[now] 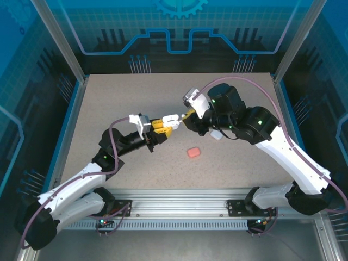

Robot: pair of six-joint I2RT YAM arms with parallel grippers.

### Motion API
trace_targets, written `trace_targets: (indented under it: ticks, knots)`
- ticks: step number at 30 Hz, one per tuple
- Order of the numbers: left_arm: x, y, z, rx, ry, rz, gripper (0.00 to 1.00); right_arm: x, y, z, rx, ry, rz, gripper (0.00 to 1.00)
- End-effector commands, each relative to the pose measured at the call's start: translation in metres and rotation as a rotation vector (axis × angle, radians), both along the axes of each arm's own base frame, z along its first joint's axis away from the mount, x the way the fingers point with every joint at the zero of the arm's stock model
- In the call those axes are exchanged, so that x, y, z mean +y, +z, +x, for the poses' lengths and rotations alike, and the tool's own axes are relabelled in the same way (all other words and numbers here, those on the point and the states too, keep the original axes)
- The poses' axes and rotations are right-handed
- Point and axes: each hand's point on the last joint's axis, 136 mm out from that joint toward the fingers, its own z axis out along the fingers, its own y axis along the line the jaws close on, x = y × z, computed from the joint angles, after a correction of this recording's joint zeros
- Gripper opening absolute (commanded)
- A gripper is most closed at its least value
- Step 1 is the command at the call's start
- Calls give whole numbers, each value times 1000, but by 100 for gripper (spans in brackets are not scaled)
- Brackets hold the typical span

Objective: Insert wireless bluetooth earbuds into charging case

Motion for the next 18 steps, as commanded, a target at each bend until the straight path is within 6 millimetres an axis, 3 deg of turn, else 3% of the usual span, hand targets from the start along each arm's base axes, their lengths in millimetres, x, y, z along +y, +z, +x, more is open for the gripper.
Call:
trace_targets:
  ticks: [1, 7, 18]
  knots:
    - [0, 8, -5, -21, -13, -6, 0, -13, 14, 3, -192, 18, -133, 19]
    - [-2, 6, -6, -11, -26, 2, 0, -10, 22, 2, -368, 61, -261, 18]
    - [-3, 8, -6, -7, -32, -3, 0, 6, 11, 6, -576, 136, -528, 19]
